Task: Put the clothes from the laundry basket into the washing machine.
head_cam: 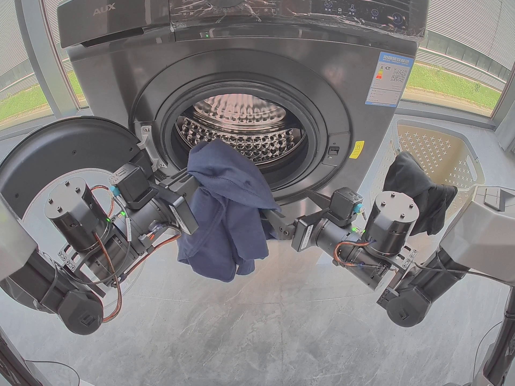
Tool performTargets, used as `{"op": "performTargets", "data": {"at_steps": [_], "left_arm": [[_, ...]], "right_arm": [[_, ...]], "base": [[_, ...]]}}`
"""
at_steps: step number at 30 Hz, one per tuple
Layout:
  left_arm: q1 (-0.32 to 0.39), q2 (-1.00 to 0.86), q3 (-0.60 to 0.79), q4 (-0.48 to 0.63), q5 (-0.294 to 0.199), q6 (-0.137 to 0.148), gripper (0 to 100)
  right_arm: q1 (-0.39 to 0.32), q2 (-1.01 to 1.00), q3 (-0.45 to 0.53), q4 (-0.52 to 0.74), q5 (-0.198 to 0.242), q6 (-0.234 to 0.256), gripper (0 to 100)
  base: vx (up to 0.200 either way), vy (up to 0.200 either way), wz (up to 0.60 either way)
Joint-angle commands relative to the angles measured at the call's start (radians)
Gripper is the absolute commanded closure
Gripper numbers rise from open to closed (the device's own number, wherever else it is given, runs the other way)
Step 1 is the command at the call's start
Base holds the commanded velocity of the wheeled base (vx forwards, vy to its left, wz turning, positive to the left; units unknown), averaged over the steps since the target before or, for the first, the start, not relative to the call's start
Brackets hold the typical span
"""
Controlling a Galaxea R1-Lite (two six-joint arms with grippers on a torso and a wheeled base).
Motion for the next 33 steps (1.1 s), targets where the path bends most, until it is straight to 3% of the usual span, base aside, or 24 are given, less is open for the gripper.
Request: {"op": "performTargets", "data": {"at_steps": [1,17,28,33], "left_arm": [[0.0,-0.004,-0.003,-0.001,0.0,-0.001,100],[0.0,-0.006,0.0,-0.001,0.0,-0.001,100],[0.005,-0.001,-0.005,-0.001,0.0,-0.001,100],[0.001,-0.004,-0.003,-0.001,0.0,-0.001,100]], "right_arm": [[-0.001,0.048,0.016,-0.001,-0.001,0.0,0],[0.024,0.104,-0.022,-0.006,-0.001,-0.003,0],[0.059,0.043,0.139,-0.003,0.0,-0.005,0],[0.054,0.077,0.139,-0.003,0.0,-0.005,0]], "base": [[0.0,0.0,0.0],[0.0,0.0,0.0],[0.0,0.0,0.0],[0.0,0.0,0.0]]}}
